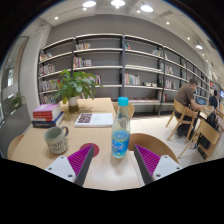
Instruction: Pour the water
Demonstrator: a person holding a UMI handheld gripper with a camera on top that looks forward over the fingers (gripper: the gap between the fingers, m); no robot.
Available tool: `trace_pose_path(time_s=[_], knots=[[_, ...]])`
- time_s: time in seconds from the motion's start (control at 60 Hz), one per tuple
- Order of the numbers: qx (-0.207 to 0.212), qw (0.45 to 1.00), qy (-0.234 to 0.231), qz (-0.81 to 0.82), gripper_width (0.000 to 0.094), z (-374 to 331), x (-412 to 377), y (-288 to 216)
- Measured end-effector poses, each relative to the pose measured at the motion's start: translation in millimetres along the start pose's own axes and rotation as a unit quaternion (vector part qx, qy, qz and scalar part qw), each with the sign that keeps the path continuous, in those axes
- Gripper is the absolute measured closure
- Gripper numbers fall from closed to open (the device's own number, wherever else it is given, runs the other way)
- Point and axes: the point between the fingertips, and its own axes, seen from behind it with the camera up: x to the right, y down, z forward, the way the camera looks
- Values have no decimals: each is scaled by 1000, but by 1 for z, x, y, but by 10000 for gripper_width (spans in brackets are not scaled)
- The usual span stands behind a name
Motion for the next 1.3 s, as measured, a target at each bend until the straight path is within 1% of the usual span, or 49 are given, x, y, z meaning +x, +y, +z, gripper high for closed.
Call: trace_pose_path(time_s=[0.117,0.133,0.15,0.167,0.267,0.283,0.3,0.35,0.383,0.417,0.467,0.5,0.517,0.55,0.6,0.717,0.75,0.767,0.85,0.933,1.0,1.083,1.133,1.233,1.267,1.3], knots=[[-1,1000,-1,14,98,47,10,-4],[-2,1000,-1,15,99,57,-1,-15],[0,1000,-2,12,98,57,5,-9],[5,1000,-7,10,99,68,27,7],[14,1000,-14,6,99,97,29,8],[13,1000,-12,6,99,108,19,-1],[16,1000,-14,4,99,119,30,6],[22,1000,-15,2,108,129,33,5],[26,1000,-15,2,144,141,30,1],[31,999,-18,2,201,149,33,2],[41,999,-28,5,260,155,30,0],[44,998,-34,8,319,160,26,-3],[46,998,-36,11,364,163,24,-4],[52,998,-34,11,367,164,26,-6],[60,998,-36,0,397,166,24,-7],[75,996,-36,-17,538,169,18,-11],[75,996,-31,-21,548,169,19,-11],[76,996,-27,-24,572,170,21,-11],[74,996,0,-53,576,170,24,-14],[70,994,16,-81,577,171,22,-16],[70,988,29,-132,577,166,19,-27],[68,968,47,-235,577,160,5,-42],[76,948,54,-304,577,155,-8,-55],[76,879,80,-465,575,143,-35,-79],[86,854,82,-506,578,143,-45,-87],[87,827,88,-548,579,135,-51,-94]])
